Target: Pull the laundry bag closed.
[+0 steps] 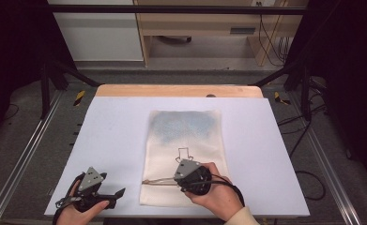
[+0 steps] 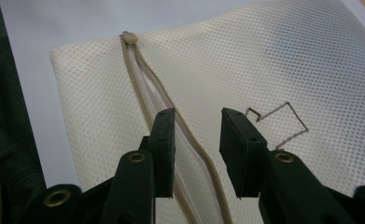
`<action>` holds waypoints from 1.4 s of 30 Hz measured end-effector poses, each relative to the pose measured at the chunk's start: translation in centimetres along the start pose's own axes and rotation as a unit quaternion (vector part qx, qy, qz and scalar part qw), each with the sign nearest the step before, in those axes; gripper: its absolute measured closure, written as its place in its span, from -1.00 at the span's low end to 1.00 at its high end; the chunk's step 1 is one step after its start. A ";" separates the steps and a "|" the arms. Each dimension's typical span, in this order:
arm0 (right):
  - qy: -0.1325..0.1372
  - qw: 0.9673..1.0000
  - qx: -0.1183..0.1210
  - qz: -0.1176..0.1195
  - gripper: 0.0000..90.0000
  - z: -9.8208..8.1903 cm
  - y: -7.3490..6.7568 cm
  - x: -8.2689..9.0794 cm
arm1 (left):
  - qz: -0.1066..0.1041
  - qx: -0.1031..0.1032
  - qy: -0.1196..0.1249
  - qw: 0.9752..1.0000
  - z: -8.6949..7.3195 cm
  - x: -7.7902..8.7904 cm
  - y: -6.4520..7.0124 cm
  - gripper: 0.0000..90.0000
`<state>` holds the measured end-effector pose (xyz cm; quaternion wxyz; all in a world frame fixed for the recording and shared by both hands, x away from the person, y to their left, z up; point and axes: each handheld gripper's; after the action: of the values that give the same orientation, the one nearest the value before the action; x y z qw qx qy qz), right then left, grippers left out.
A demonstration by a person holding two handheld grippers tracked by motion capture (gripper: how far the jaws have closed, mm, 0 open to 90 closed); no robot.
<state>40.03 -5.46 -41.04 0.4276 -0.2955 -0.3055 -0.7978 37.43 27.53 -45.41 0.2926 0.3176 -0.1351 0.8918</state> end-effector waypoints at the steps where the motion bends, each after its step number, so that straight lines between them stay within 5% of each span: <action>1: -0.002 1.000 0.004 0.005 0.50 0.2 -0.1 -0.2 | 0.001 0.004 -0.001 1.000 -0.1 0.0 -0.1 -0.75; 15: -0.041 0.997 0.042 0.043 0.58 3.1 -1.1 -2.4 | 0.019 0.013 -0.012 1.000 -0.3 0.0 -0.7 -0.75; 25: -0.075 0.990 0.088 0.079 0.62 6.6 -2.6 -5.9 | 0.022 0.016 -0.012 1.000 -0.3 0.1 -0.8 -0.76; 42: -0.125 0.982 0.074 0.122 0.51 8.2 -2.7 -9.6 | 0.012 0.011 -0.006 1.000 0.0 0.3 -0.7 -0.75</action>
<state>43.84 6.63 -43.53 0.5011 -0.3955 -0.3762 -0.6716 37.63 28.22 -45.20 0.2770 0.3248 -0.1311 0.8947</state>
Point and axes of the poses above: each handheld gripper's, and its own axes: x roughly backward along the jaws, z roughly out of its top, y roughly to its right, and after that the axes turned 1 degree about -x, right-handed
